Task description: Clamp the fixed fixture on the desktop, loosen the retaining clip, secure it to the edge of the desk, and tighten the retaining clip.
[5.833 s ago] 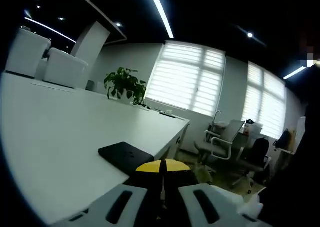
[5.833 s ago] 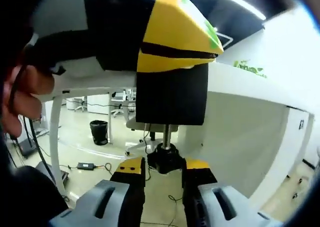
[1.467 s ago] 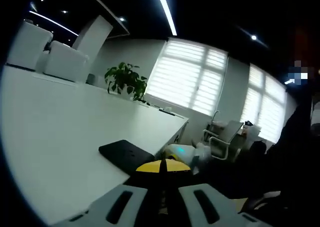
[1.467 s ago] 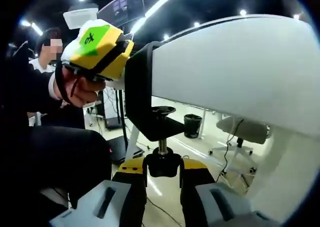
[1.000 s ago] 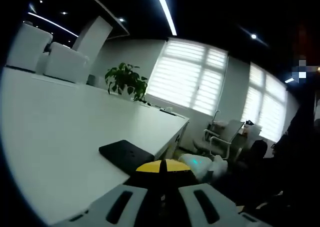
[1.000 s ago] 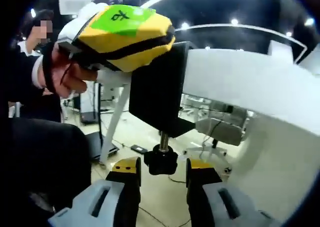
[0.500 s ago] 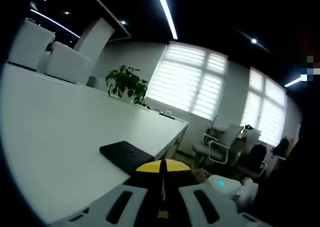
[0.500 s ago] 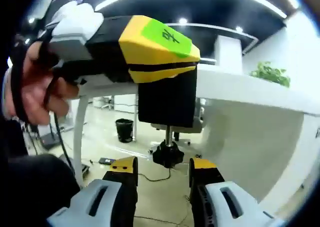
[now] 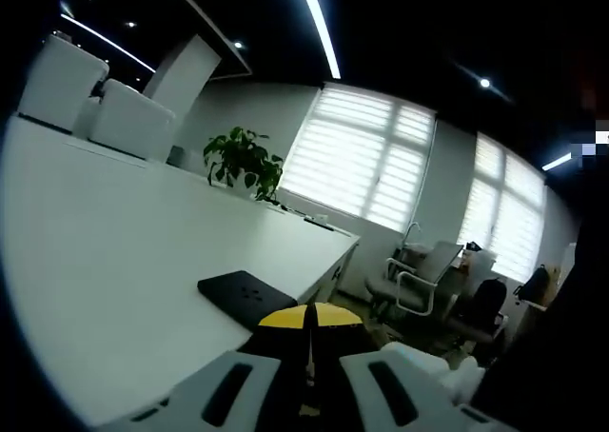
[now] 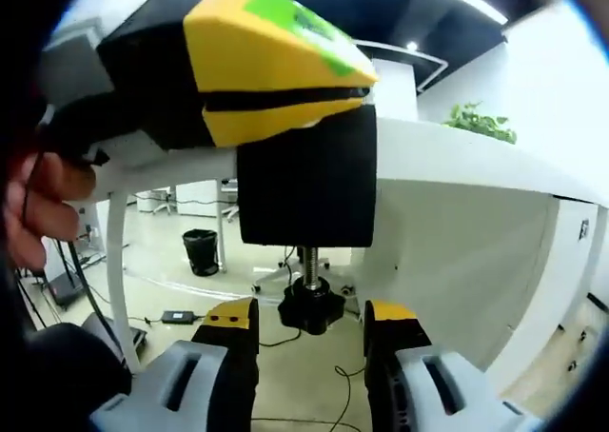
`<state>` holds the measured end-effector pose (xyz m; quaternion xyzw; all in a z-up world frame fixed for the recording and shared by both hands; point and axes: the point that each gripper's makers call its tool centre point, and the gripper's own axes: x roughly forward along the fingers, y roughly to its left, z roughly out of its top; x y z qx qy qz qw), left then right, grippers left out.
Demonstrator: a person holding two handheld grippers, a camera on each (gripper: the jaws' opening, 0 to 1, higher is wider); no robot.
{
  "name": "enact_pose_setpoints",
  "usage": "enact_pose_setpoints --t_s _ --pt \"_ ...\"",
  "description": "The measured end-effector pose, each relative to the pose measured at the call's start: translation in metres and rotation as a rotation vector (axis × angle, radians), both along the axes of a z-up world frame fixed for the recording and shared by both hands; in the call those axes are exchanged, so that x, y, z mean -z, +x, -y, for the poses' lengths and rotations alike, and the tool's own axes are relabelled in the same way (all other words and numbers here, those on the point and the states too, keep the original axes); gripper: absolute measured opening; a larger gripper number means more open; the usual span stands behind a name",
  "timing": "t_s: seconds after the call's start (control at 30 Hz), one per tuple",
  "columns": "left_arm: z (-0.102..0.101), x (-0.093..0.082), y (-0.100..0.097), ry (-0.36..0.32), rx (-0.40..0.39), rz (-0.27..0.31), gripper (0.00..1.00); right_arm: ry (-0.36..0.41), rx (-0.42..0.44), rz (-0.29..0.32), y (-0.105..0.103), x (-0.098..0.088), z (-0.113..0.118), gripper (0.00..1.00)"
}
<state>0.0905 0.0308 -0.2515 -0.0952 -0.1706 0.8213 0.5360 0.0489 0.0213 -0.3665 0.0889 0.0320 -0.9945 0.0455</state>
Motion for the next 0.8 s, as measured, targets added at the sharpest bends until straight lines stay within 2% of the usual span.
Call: enact_pose_setpoints --t_s 0.17,0.23,0.5,0.7,0.8 --pt "0.000 0.000 0.000 -0.001 -0.001 -0.003 0.01 0.021 0.016 -0.014 -0.001 -0.002 -0.004 0.29" --pt "0.000 0.000 -0.001 -0.001 -0.001 -0.006 0.01 0.038 0.007 -0.005 -0.003 0.000 -0.001 0.29" --pt "0.000 0.000 -0.001 -0.006 -0.001 -0.008 0.01 0.018 -0.012 0.015 -0.003 0.000 0.000 0.25" --pt "-0.001 0.000 -0.001 -0.012 -0.003 -0.010 0.01 0.048 -0.152 0.028 -0.002 0.000 0.006 0.24" --pt "-0.001 0.001 -0.001 -0.025 -0.014 -0.024 0.01 0.039 -0.269 0.025 -0.003 0.000 0.009 0.24"
